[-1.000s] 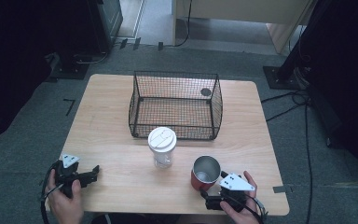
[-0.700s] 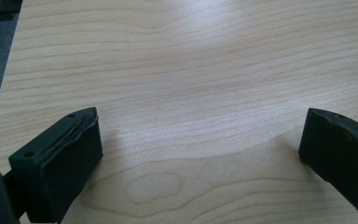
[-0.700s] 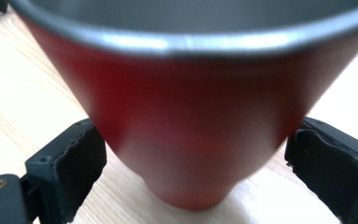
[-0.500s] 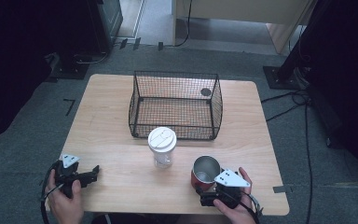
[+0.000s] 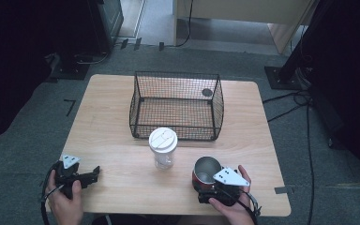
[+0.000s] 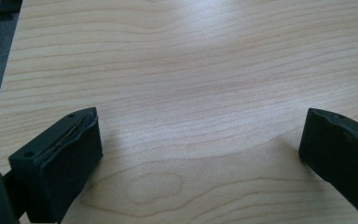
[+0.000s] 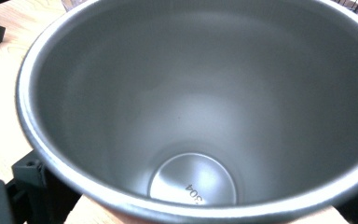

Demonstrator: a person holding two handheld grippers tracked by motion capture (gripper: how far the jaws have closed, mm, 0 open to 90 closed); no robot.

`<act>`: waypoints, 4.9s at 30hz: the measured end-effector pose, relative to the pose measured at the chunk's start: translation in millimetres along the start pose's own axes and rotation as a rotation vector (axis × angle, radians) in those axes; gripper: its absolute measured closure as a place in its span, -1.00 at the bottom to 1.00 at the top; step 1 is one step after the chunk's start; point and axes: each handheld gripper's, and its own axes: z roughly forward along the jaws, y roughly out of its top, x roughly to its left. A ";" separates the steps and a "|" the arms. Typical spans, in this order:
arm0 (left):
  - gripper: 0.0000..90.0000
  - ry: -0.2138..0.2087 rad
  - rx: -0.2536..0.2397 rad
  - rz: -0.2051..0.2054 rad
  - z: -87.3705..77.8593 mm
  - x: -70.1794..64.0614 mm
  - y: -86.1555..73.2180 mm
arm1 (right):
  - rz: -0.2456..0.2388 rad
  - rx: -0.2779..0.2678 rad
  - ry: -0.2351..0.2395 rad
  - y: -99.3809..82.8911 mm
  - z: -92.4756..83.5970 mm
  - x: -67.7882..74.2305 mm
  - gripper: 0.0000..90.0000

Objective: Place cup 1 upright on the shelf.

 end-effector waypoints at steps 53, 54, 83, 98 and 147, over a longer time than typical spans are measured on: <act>-1.00 0.000 -0.001 -0.001 0.0 0.0 0.0 | -0.004 -0.153 -0.057 66.1 -12.4 10.3 -0.85; -1.00 0.000 -0.001 -0.001 0.0 0.0 0.0 | -0.004 -0.153 -0.057 66.1 -12.4 10.3 -0.85; -1.00 0.000 0.000 -0.001 0.0 -0.1 0.1 | -0.056 -0.332 -0.166 136.8 -3.6 -6.6 -0.85; -1.00 0.000 0.000 -0.001 0.0 0.0 0.1 | -0.054 -0.511 -0.186 150.7 25.0 -16.2 -0.85; -1.00 -0.001 0.000 -0.002 0.0 -0.2 0.0 | 0.054 -0.445 -0.284 199.0 161.7 -70.9 -0.86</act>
